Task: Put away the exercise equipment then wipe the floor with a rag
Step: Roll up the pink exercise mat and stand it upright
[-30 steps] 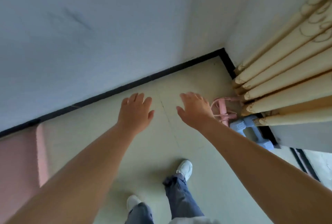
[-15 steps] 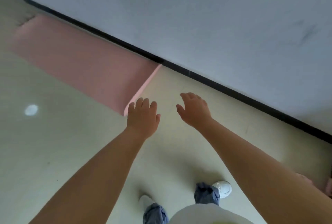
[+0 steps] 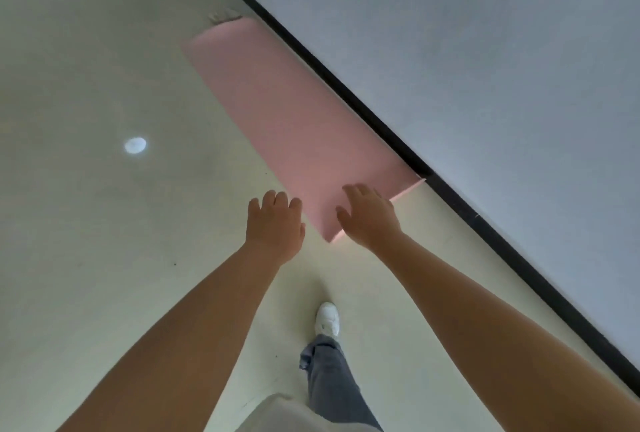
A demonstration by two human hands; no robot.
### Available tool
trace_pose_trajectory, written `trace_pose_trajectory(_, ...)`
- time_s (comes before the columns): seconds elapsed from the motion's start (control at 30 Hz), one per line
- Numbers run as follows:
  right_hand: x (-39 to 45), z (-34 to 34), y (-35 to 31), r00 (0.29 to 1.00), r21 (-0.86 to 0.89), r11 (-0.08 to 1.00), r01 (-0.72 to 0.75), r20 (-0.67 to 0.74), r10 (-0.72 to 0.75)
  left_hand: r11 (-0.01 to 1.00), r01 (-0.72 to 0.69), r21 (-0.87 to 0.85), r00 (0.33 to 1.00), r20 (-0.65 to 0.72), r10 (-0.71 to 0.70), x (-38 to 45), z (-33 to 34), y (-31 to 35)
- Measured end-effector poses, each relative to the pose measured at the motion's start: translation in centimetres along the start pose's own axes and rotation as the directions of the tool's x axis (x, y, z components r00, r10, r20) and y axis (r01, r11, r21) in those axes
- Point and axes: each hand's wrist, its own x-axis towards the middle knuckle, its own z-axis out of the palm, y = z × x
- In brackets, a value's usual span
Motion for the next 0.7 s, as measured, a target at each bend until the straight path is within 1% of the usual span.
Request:
trace_pose_trajectory(0.17,10.2,-2.2,-5.2,0.999,-0.043,0.998,0.05,-0.021,-0.051,0.999,0.051,0.0,0.999,-0.012,-0.051,7.5,-1.9,-8.1)
trace_pose_trajectory(0.4,25.3,-5.4,-11.3,1.0,-0.024,0.999,0.021,-0.009,-0.021,0.994,0.086,0.062,0.996,-0.011,-0.086,20.1,-5.6,-18.7)
trace_pose_trajectory(0.57,32.1,-6.5,-14.3,1.0,-0.024,1.0,-0.019,-0.005,0.019,0.996,0.015,0.085,1.0,0.02,-0.017,27.3,-6.8,-23.4)
trace_pose_trajectory(0.7,37.1,-6.7,-15.7,0.992,0.014,0.993,-0.121,-0.031,0.121,0.987,-0.1,0.125,0.995,0.034,0.096,34.1,-7.2,-26.6)
